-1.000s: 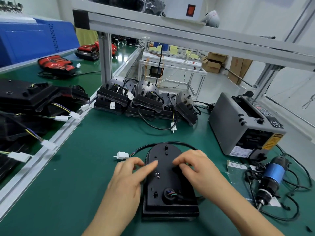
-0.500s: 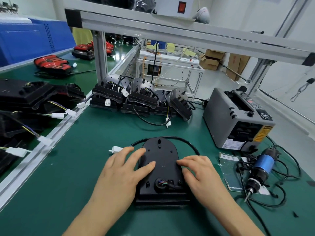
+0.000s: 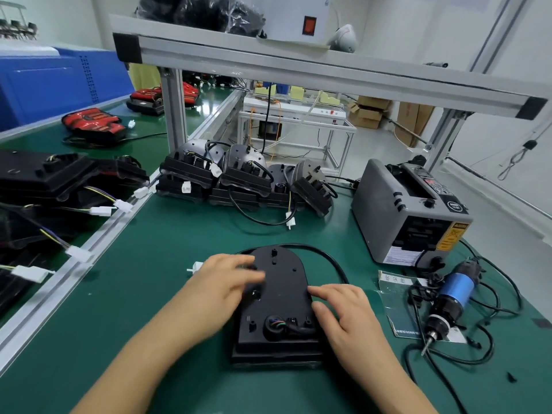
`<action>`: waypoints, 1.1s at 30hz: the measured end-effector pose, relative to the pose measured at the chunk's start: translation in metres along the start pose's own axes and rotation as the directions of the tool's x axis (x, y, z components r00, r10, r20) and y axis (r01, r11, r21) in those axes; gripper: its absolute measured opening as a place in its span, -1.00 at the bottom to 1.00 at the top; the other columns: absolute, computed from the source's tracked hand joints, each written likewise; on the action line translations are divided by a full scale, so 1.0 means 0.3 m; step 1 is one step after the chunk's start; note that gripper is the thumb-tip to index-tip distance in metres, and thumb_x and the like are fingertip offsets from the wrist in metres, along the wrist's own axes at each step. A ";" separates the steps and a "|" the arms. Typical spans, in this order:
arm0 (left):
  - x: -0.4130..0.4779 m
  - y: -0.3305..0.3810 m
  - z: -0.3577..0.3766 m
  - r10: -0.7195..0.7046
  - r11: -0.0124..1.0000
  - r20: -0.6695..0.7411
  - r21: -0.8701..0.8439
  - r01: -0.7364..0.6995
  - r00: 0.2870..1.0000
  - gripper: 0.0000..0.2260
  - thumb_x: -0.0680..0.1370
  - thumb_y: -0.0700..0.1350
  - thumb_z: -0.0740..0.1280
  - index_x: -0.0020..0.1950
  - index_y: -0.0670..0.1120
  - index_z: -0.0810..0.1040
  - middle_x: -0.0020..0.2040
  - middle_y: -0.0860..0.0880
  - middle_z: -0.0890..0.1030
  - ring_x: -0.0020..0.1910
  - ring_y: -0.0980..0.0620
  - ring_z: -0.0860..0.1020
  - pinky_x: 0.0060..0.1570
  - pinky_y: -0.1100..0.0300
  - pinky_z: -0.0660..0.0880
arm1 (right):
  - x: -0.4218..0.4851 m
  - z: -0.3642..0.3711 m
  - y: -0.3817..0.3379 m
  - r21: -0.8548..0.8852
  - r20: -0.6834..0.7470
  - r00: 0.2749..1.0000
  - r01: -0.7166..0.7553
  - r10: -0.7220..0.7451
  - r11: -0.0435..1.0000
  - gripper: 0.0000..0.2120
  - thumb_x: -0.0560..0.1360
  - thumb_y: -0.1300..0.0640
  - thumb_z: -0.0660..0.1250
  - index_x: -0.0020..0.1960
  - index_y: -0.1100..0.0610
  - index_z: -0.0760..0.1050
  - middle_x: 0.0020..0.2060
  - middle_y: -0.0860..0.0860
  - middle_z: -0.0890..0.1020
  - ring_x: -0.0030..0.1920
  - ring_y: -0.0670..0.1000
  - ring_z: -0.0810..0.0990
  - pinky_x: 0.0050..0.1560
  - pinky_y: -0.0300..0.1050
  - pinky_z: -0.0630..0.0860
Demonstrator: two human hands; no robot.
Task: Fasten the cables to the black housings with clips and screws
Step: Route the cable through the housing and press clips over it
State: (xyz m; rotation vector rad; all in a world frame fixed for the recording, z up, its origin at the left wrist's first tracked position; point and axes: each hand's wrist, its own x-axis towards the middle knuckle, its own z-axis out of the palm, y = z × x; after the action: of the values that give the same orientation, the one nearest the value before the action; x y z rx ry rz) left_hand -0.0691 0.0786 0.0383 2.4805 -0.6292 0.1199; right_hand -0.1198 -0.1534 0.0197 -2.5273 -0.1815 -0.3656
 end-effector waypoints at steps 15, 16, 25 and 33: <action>0.278 -0.125 0.034 -0.412 0.866 0.031 0.324 0.381 0.911 -0.87 0.55 -0.04 0.32 -0.01 -0.10 0.52 0.00 -0.07 0.58 -0.03 -0.05 0.53 -0.06 0.13 0.46 | -0.085 -0.087 0.001 -0.065 0.098 0.917 -0.382 0.387 0.922 -0.83 0.50 -0.26 0.17 -0.11 -0.20 0.42 -0.23 -0.17 0.59 -0.13 -0.18 0.52 -0.05 -0.20 0.47; 0.276 -0.126 0.031 -0.431 0.857 0.034 0.327 0.398 0.902 -0.87 0.54 -0.07 0.31 -0.05 -0.12 0.52 -0.05 -0.06 0.59 -0.07 -0.05 0.53 -0.09 0.14 0.45 | -0.085 -0.083 0.000 -0.056 0.097 0.917 -0.384 0.388 0.922 -0.82 0.50 -0.27 0.17 -0.11 -0.19 0.42 -0.20 -0.19 0.59 -0.11 -0.19 0.52 -0.03 -0.20 0.47; 0.092 -0.087 -0.045 -0.583 0.410 0.294 -0.699 0.586 0.758 -0.84 0.47 -0.15 0.44 -0.23 -0.19 0.52 -0.50 -0.02 0.50 -0.57 0.10 0.45 -0.54 0.32 0.44 | -0.066 -0.060 -0.014 -0.023 0.106 0.907 -0.407 0.407 0.913 -0.64 0.39 -0.41 0.11 -0.18 -0.13 0.41 -0.23 -0.18 0.57 -0.19 -0.24 0.49 -0.16 -0.25 0.42; -0.065 0.001 0.020 -0.538 0.615 0.171 -0.591 0.523 0.826 -0.82 0.58 -0.17 0.29 -0.12 -0.20 0.63 -0.26 -0.13 0.63 -0.31 0.06 0.54 -0.21 0.18 0.51 | -0.060 -0.047 -0.033 -0.026 0.134 0.907 -0.400 0.400 0.916 -0.63 0.40 -0.41 0.11 -0.03 -0.18 0.45 -0.09 -0.23 0.54 -0.04 -0.22 0.50 0.03 -0.19 0.43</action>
State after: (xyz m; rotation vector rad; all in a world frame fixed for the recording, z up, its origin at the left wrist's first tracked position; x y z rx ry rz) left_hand -0.0868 0.0832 0.0291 1.8972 0.1198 -0.2572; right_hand -0.1421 -0.1541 0.0308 -2.5067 0.2848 -0.0273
